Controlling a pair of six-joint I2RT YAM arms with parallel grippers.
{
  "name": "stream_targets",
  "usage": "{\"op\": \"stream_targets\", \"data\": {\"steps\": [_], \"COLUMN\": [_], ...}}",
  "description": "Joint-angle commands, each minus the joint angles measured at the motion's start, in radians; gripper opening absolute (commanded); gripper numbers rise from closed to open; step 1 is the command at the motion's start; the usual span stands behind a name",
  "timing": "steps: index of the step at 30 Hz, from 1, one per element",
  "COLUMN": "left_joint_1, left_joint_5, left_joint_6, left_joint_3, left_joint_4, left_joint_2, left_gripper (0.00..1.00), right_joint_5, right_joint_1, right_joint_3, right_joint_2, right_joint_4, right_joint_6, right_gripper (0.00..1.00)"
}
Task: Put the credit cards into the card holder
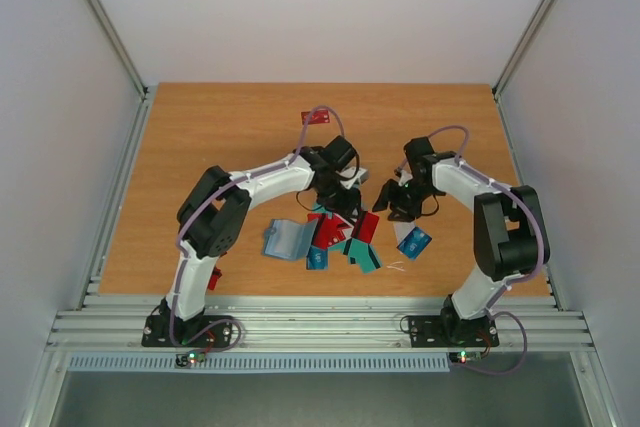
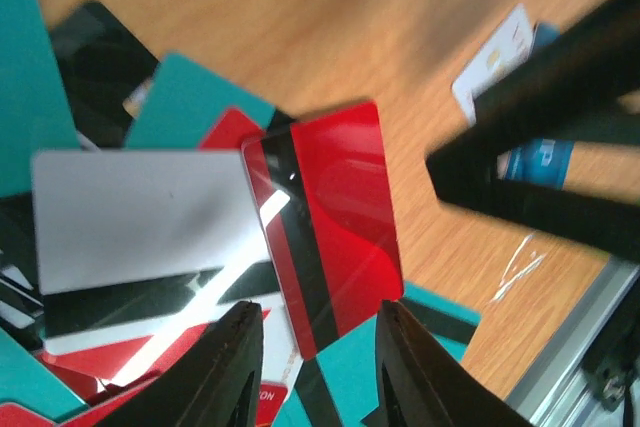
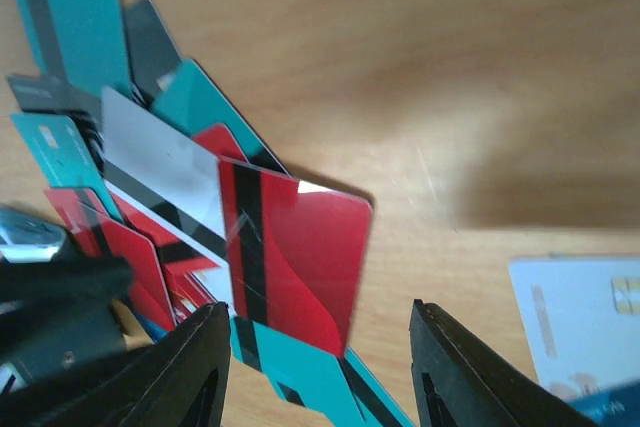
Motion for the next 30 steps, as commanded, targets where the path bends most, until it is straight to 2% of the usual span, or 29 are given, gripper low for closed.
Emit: {"op": "stream_targets", "data": {"steps": [1, 5, 12, 22, 30], "left_joint_1": [-0.025, -0.034, -0.05, -0.051, -0.05], "left_joint_5": [0.049, 0.105, 0.135, 0.148, 0.134], "left_joint_6": [0.06, 0.074, 0.074, 0.047, 0.04], "left_joint_3": [-0.09, -0.179, -0.213, -0.248, -0.268], "left_joint_4": [0.005, 0.059, 0.114, 0.198, 0.228], "left_joint_2": [-0.065, -0.108, -0.101, -0.043, 0.006], "left_gripper": [0.31, 0.25, 0.21, 0.16, 0.15], "right_joint_5": [-0.028, -0.068, -0.184, -0.168, -0.191], "right_joint_1": [-0.003, -0.013, -0.101, -0.11, -0.1], "right_joint_3": [0.067, 0.089, 0.018, -0.128, -0.145], "right_joint_2": [0.066, 0.111, 0.132, 0.129, 0.121], "right_joint_4": [0.031, 0.071, 0.2, 0.251, 0.253], "right_joint_6": [-0.071, -0.113, -0.135, -0.186, -0.188], "right_gripper": [0.51, 0.51, 0.51, 0.51, 0.52]}}
